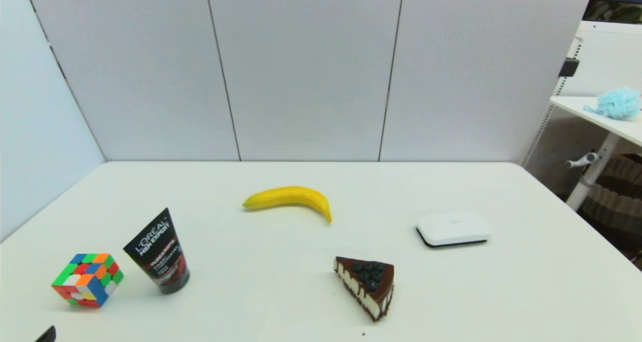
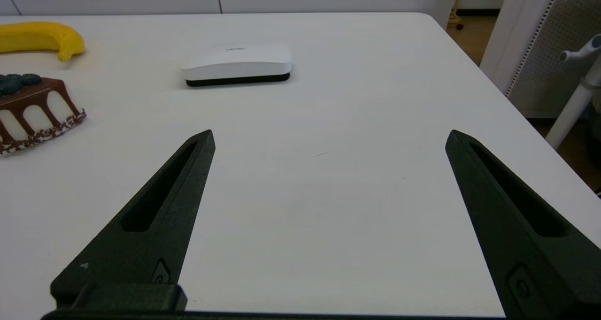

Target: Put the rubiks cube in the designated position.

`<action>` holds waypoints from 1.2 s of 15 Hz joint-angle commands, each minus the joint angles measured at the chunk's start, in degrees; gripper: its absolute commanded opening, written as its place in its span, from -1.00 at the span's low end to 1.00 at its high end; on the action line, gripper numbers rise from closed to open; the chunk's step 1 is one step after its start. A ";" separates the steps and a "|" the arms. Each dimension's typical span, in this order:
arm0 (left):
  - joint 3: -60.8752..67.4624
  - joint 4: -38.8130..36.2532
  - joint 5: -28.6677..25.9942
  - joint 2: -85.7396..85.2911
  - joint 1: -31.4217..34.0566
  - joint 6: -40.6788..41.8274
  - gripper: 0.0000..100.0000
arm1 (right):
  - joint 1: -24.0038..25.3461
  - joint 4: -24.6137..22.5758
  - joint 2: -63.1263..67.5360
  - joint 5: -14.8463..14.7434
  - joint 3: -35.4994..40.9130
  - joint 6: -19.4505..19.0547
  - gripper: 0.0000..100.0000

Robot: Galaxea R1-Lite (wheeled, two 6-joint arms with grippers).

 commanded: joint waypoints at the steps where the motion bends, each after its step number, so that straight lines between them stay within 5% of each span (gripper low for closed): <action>1: 10.48 -0.21 0.03 -13.83 -4.16 -1.24 1.00 | 0.01 -0.02 0.07 0.00 0.01 0.00 1.00; 18: 12.15 -2.32 2.49 -20.16 -4.16 -9.06 1.00 | 0.10 -0.02 0.07 0.00 0.01 0.00 1.00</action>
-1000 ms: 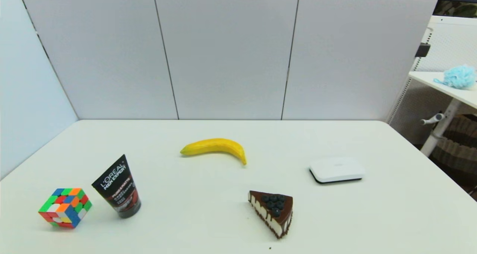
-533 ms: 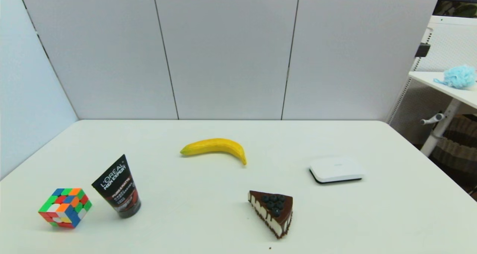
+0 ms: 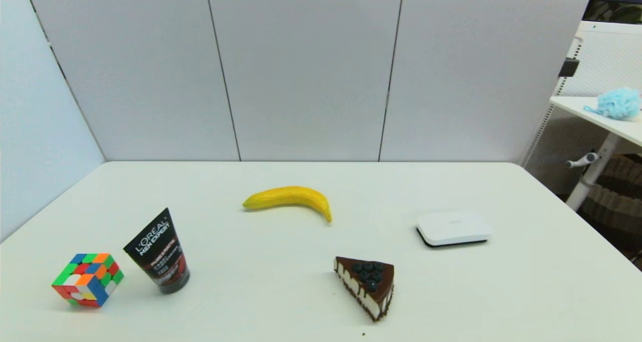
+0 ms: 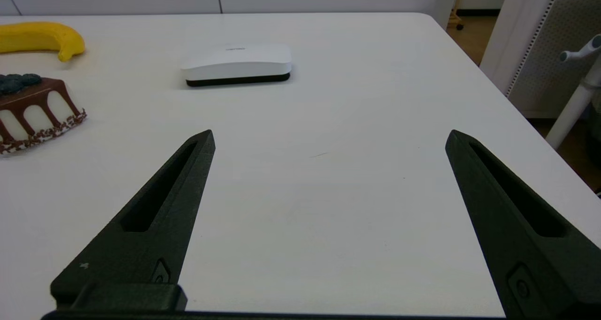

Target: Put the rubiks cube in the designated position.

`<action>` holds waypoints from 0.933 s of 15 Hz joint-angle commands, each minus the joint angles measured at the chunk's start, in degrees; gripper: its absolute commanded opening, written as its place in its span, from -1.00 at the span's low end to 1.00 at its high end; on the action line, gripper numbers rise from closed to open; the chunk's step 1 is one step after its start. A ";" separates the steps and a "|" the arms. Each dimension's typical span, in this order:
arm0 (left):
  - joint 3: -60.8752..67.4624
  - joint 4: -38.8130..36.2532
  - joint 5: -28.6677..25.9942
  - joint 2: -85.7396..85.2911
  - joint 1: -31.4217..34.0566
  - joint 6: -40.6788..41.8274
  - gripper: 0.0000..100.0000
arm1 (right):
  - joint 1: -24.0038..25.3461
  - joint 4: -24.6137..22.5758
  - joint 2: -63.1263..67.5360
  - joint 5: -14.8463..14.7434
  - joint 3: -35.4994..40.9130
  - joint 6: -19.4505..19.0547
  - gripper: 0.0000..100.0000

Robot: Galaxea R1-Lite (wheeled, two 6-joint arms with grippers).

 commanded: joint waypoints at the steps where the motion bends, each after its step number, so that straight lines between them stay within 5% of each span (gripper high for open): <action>1: 0.02 0.00 0.00 0.09 0.04 -0.04 1.00 | 0.01 -0.02 0.07 0.00 0.01 0.00 1.00; 14: 0.02 0.00 0.00 0.09 0.04 -0.04 1.00 | 0.01 0.68 0.07 -0.18 -0.17 -0.61 1.00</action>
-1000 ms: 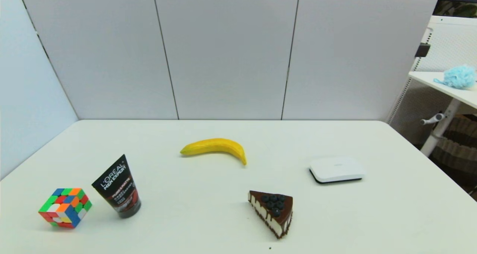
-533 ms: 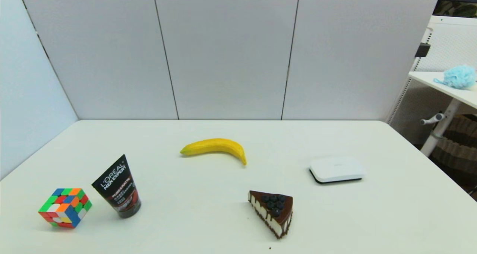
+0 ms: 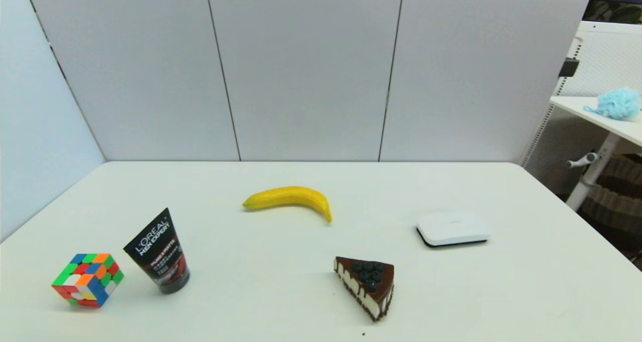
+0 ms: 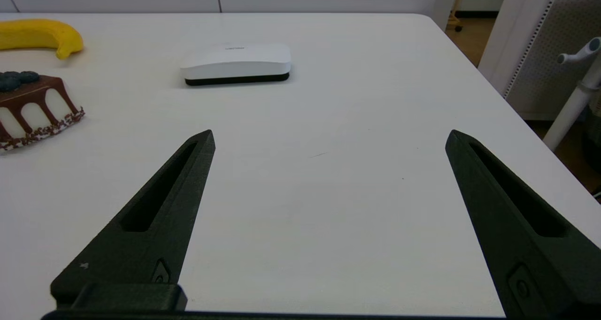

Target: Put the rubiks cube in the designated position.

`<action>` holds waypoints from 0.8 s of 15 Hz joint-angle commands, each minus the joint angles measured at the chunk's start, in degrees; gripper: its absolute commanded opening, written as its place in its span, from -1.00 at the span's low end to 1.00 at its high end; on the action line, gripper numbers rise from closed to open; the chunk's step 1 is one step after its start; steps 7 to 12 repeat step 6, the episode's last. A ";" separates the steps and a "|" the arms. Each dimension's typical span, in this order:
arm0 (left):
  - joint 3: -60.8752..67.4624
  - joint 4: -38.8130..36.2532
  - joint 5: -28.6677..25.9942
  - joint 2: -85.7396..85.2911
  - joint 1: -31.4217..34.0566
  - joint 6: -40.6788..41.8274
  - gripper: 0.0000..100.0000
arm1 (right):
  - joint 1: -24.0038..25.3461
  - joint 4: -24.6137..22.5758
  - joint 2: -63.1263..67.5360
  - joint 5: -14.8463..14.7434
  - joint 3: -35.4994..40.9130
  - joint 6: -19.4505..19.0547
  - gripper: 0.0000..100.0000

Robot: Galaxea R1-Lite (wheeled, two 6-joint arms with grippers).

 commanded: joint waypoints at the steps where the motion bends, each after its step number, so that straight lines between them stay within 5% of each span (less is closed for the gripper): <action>1: 0.01 0.00 -0.02 0.09 0.04 0.02 1.00 | 0.01 -0.02 0.07 0.00 0.01 0.36 1.00; 12: 0.01 0.00 -0.02 0.09 0.04 0.02 1.00 | 0.01 -0.02 0.07 -0.09 0.01 0.71 1.00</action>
